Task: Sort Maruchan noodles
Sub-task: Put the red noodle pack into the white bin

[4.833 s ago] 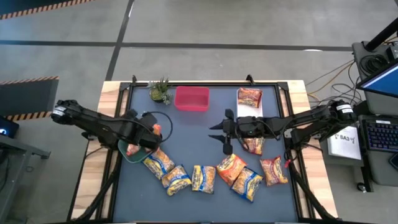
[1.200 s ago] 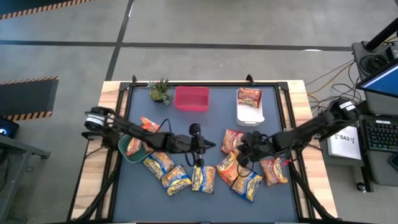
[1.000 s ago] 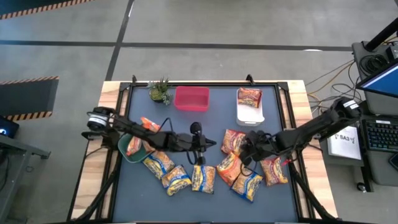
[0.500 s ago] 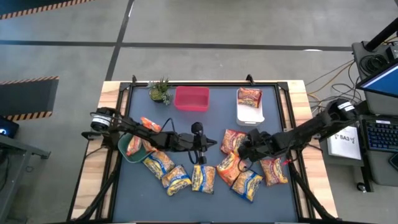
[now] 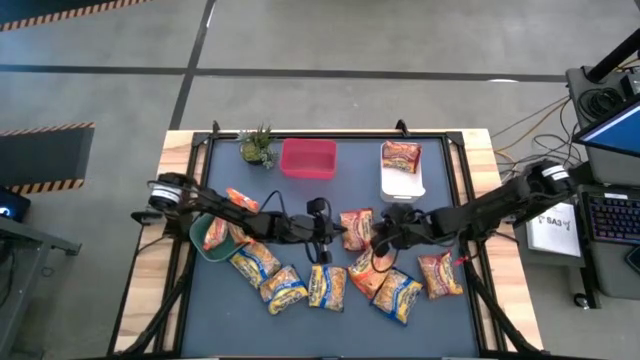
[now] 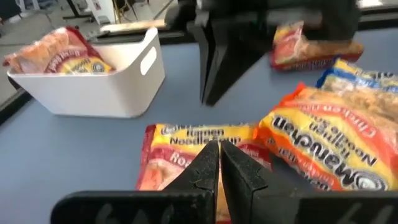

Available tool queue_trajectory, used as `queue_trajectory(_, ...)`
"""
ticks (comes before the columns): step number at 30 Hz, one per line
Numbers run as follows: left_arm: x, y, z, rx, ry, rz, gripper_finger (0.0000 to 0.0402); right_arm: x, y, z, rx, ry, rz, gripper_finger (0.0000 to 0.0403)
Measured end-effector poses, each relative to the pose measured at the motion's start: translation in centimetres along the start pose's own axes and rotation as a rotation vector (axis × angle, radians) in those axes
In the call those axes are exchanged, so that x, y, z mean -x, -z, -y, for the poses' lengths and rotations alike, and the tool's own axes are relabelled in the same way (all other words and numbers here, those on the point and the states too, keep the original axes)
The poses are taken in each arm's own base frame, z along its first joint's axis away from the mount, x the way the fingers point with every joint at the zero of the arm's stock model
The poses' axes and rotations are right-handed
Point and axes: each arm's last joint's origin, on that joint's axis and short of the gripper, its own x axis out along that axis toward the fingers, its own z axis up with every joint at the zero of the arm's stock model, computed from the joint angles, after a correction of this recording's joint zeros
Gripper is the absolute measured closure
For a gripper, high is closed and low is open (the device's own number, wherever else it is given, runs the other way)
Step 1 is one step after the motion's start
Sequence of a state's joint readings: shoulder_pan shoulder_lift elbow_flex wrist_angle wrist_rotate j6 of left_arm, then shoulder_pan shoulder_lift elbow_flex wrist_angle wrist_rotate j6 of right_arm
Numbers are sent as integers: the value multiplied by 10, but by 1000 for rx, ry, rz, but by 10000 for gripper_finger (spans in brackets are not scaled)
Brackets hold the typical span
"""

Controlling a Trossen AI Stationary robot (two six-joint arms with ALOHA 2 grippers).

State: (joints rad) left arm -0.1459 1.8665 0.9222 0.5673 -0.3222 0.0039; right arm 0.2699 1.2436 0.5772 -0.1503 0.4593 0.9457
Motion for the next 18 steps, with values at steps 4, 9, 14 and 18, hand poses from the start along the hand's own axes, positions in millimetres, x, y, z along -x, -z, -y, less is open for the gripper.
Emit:
queue_trajectory(4,-5,7,3,6,29,-5,402,13,-3,6,-93,-4,-20,392)
queue_trajectory(9,-16,22,8,2,55,-48,402,22,-9,6,-139,-44,9,359)
queue_trajectory(14,-28,30,10,-4,51,-65,402,22,-8,7,-153,-38,3,294)
queue_trajectory(18,-31,33,9,-8,45,-83,402,18,-3,11,-171,-18,-14,231)
